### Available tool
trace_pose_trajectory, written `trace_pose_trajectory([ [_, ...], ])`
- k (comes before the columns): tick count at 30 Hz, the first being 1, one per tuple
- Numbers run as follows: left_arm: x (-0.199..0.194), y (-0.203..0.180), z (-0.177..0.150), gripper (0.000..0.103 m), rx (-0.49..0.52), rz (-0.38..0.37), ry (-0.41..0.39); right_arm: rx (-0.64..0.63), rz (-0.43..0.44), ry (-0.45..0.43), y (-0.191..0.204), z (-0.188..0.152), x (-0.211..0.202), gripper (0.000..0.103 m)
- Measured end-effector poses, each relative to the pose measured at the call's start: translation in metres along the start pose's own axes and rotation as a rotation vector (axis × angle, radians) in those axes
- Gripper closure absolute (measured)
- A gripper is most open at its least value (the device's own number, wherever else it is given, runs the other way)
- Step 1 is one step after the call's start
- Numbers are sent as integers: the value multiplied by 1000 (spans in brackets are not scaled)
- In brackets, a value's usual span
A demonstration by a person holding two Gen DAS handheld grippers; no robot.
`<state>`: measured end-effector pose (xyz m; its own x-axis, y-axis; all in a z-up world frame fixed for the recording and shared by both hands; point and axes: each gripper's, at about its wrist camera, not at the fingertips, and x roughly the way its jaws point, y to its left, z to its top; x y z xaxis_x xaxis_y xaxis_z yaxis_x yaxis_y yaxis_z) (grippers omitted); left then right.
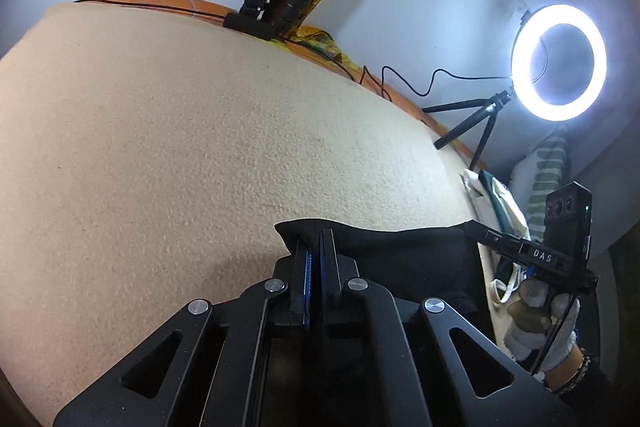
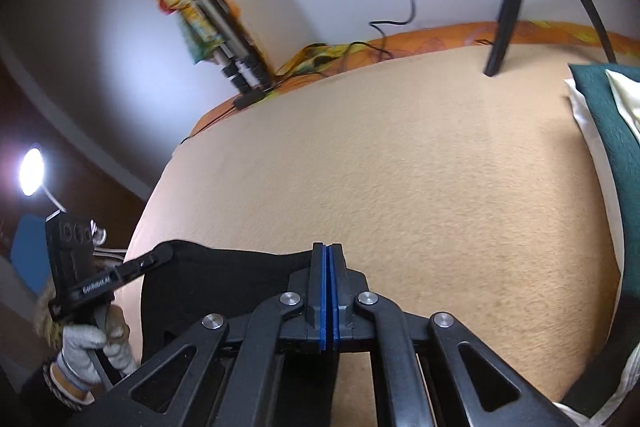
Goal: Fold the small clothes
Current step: 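Grasp the folded black bundle with the left gripper while the right gripper closes beside it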
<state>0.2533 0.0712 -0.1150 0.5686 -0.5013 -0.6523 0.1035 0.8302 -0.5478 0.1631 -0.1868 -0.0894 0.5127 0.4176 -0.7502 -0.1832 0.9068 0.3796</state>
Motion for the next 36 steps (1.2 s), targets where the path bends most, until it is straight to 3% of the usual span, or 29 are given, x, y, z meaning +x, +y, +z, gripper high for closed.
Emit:
trace_pose_trajectory([
  [5, 6, -5, 1, 100, 35, 56, 14, -30, -54, 8, 3, -1, 3, 103],
  [10, -4, 0, 6, 93, 10, 91, 11, -25, -99, 15, 0, 2, 5, 102],
  [13, -13, 8, 7, 93, -19, 97, 1, 3, -91, -5, -6, 5, -4, 95],
  [15, -22, 11, 6, 93, -24, 105, -6, 20, -72, -15, -9, 6, -12, 81],
  [17, -29, 11, 5, 92, -28, 96, -4, 21, -47, -15, -9, 5, -18, 77],
  [20, -42, 7, -3, 84, -29, 74, 22, 15, -12, -9, -9, 0, -26, 64],
  [29, -74, -8, -52, 75, -77, -19, 122, 54, 75, 50, -22, -17, -35, 61],
  [32, -84, -6, -68, 65, -132, -50, 140, 70, 97, 53, -25, -18, -36, 59],
  [36, -91, 0, -83, 64, -196, -73, 152, 78, 124, 61, -24, -18, -35, 57],
])
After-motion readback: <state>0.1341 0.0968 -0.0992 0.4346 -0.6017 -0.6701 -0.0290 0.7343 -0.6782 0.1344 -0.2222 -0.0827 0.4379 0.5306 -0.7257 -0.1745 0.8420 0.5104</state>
